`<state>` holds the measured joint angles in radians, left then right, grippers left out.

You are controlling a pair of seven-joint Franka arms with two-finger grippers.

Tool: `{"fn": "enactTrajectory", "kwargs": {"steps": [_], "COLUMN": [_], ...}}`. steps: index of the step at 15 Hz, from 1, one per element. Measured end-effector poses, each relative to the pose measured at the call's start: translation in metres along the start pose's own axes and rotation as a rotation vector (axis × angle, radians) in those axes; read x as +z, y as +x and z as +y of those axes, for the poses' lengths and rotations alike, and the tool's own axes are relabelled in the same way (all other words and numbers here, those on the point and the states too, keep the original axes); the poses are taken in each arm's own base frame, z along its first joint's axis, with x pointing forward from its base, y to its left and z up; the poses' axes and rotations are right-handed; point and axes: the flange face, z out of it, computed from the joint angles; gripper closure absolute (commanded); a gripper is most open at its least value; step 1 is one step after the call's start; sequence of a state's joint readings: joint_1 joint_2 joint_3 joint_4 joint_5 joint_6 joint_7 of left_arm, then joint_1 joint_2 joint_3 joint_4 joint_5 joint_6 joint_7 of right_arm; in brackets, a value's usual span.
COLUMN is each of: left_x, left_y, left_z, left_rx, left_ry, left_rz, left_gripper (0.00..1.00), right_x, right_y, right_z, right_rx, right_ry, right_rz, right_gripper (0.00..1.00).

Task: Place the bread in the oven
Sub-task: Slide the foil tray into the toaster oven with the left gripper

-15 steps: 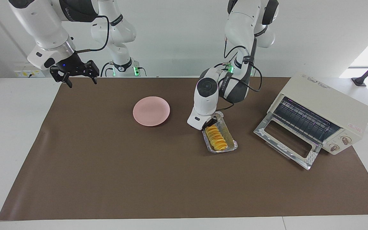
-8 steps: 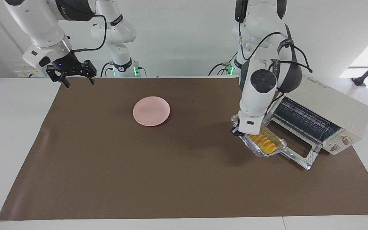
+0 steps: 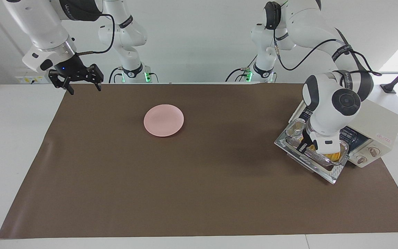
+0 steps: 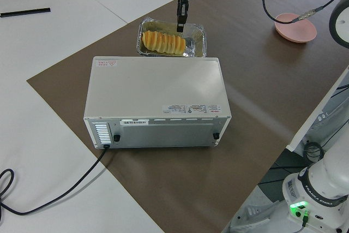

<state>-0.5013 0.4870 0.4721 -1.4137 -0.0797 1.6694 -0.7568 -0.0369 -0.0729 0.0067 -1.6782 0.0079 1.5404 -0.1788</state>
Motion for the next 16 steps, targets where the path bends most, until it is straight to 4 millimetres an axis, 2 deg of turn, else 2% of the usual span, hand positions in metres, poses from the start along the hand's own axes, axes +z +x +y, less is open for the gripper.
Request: {"fn": "enactTrajectory", "kwargs": {"steps": [4, 8, 12, 15, 16], "left_x": [0.022, 0.044, 0.052, 0.054, 0.054], "left_y": [0.004, 0.013, 0.025, 0.030, 0.032], "left_z": [-0.018, -0.046, -0.069, -0.076, -0.079], "left_rx": [-0.009, 0.012, 0.029, 0.023, 0.023], "left_ry": [0.077, 0.133, 0.143, 0.137, 0.136], "left_rz": [-0.038, -0.064, -0.077, -0.079, -0.080], "left_gripper": [1.00, 1.00, 1.00, 1.00, 0.78], "right_x": [0.002, 0.002, 0.002, 0.002, 0.002], "right_y": [-0.001, -0.001, -0.001, -0.001, -0.001], "right_z": [-0.001, -0.001, -0.001, -0.001, -0.001], "right_rx": [-0.001, -0.001, -0.001, -0.001, -0.001], "right_ry": [0.003, 0.003, 0.003, 0.003, 0.003], "right_rz": [-0.016, -0.017, -0.017, -0.017, -0.017], "right_gripper": [0.00, 0.00, 0.00, 0.00, 0.00]}}
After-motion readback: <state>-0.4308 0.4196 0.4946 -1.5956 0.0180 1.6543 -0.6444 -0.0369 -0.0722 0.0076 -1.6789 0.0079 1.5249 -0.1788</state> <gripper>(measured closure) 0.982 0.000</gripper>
